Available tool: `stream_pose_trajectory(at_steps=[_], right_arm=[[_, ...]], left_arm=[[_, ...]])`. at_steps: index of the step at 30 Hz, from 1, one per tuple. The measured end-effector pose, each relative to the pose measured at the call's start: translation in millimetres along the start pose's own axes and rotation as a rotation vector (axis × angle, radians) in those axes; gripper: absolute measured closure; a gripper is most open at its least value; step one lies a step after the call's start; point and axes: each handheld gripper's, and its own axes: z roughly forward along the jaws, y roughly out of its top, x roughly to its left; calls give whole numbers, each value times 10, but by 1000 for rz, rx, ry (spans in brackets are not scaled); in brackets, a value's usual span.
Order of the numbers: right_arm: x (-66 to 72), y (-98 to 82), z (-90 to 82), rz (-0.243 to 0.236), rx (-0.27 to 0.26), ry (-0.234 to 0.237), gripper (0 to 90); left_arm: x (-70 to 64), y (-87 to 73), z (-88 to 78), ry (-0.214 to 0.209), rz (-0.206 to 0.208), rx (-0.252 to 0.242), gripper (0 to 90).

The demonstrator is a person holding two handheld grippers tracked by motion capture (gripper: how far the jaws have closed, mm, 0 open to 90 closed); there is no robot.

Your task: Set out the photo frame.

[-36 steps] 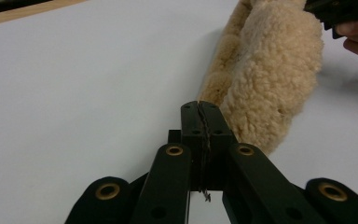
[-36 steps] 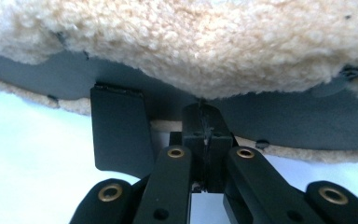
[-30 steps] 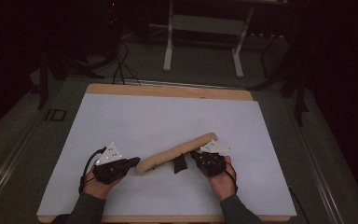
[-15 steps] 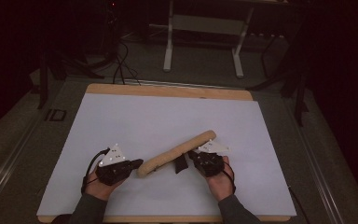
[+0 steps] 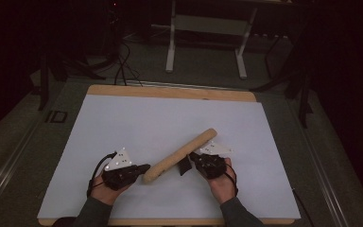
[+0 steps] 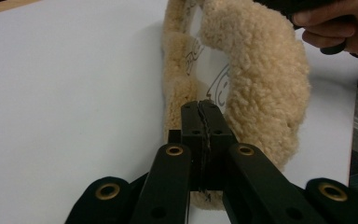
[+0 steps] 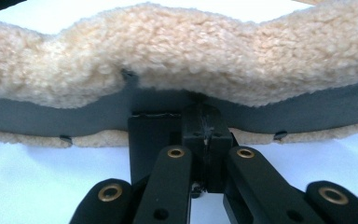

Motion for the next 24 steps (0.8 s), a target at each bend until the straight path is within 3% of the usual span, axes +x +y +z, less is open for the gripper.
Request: stream_pose_trajectory(at_steps=[24], right_arm=[[56, 26, -8, 5, -6, 26, 900]], left_arm=[[-161, 50, 152, -48, 30, 20, 900]])
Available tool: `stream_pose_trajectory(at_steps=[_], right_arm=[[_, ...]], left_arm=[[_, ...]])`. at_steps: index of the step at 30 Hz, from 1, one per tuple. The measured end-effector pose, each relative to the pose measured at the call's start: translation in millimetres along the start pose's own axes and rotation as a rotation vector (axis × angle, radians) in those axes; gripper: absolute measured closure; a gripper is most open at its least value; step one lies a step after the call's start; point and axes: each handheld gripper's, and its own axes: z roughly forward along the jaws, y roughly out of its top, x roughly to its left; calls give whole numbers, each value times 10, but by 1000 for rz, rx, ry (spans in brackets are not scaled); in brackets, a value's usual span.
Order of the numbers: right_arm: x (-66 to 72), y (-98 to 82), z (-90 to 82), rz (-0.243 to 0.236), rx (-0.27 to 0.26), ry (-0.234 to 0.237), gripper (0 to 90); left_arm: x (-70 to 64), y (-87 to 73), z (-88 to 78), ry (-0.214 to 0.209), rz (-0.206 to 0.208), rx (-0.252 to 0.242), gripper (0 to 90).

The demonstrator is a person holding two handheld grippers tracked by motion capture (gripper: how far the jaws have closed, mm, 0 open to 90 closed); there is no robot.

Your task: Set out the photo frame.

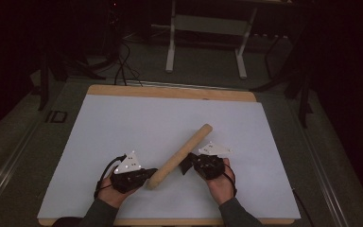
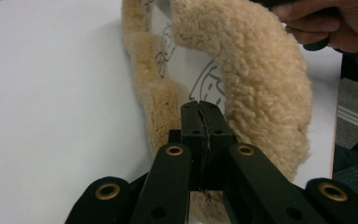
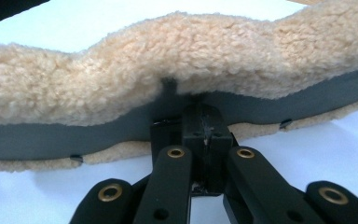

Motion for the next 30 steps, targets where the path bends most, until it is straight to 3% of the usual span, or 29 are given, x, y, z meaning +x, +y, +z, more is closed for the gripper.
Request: stream_pose_trajectory(at_steps=[12, 30], right_arm=[[26, 4, 8, -6, 0, 6, 900], [56, 20, 75, -26, 31, 11, 900]], left_arm=[[-82, 18, 88, -31, 11, 5, 900], [-160, 29, 181, -41, 14, 7, 900]])
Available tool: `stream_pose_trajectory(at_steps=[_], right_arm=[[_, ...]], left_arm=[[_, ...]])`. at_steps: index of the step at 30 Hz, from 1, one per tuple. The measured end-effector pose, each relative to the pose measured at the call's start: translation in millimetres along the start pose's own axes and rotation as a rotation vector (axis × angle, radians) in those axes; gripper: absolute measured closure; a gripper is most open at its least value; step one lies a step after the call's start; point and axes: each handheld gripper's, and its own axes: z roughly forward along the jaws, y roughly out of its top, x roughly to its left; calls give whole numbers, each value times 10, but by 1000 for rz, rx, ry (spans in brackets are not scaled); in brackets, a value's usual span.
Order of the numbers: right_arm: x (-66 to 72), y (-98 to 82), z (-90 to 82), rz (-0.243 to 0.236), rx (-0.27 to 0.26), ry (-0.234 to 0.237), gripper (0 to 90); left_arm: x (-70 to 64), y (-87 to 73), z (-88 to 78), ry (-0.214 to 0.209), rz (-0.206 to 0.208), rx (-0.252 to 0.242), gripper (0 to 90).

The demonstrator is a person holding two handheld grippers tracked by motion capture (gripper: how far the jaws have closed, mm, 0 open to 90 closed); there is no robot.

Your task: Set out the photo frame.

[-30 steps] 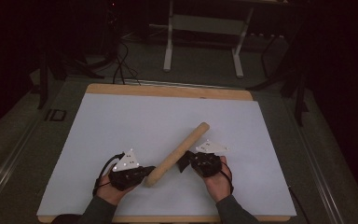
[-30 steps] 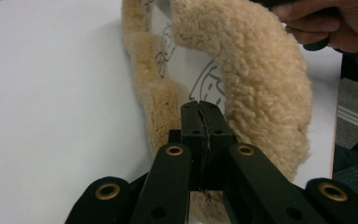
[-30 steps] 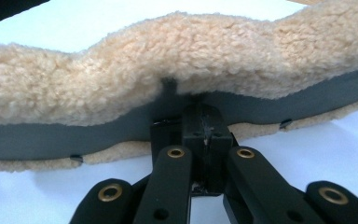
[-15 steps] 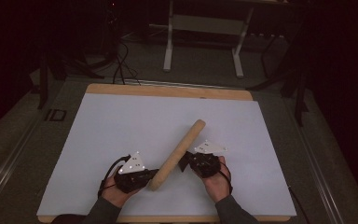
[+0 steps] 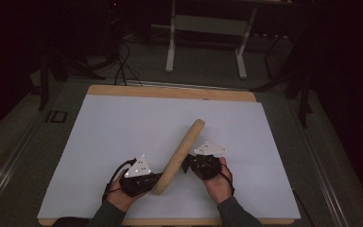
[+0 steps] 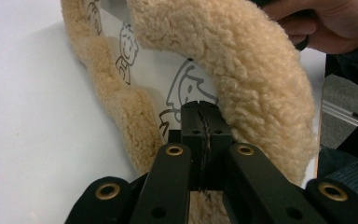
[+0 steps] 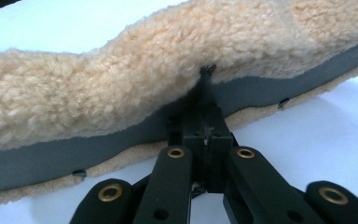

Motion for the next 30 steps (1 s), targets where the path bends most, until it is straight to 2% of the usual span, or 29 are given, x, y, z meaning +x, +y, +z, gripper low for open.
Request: stream_pose_trajectory(at_steps=[5, 16, 30], right_arm=[[-3, 16, 19, -2, 5, 4, 900], [15, 54, 89, -14, 14, 53, 900], [52, 88, 112, -20, 24, 84, 900]], left_arm=[[-16, 4, 19, 0, 4, -1, 900], [-50, 12, 57, 2, 9, -1, 900], [-42, 7, 46, 28, 1, -10, 900]])
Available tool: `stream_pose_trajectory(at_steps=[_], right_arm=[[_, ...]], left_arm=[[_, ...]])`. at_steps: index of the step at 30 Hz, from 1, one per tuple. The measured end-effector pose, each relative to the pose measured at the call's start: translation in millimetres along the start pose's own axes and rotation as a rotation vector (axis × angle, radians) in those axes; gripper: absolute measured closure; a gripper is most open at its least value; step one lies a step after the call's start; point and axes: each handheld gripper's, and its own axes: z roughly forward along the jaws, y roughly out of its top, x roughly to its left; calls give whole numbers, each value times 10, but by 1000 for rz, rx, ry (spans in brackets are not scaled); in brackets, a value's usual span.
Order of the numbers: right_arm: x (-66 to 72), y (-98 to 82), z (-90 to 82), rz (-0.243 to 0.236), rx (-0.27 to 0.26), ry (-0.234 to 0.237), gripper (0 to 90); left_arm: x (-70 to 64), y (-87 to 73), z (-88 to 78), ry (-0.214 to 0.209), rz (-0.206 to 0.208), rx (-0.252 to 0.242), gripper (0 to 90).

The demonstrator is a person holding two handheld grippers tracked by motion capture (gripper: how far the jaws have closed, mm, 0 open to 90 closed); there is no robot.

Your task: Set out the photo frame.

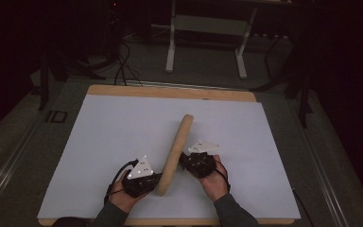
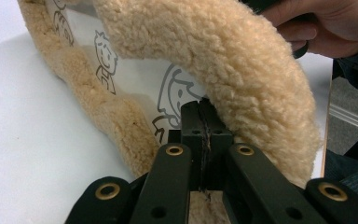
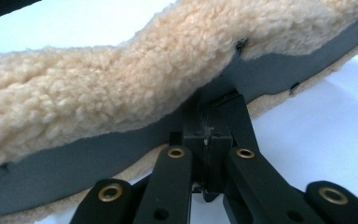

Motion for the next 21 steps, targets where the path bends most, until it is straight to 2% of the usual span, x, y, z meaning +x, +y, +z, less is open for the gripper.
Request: stream_pose_trajectory(at_steps=[12, 21], right_arm=[[11, 5, 50, -5, 24, 3, 900], [39, 27, 67, -11, 24, 31, 900]], left_arm=[[-62, 12, 35, -21, 11, -5, 900], [-87, 20, 43, -25, 18, -7, 900]])
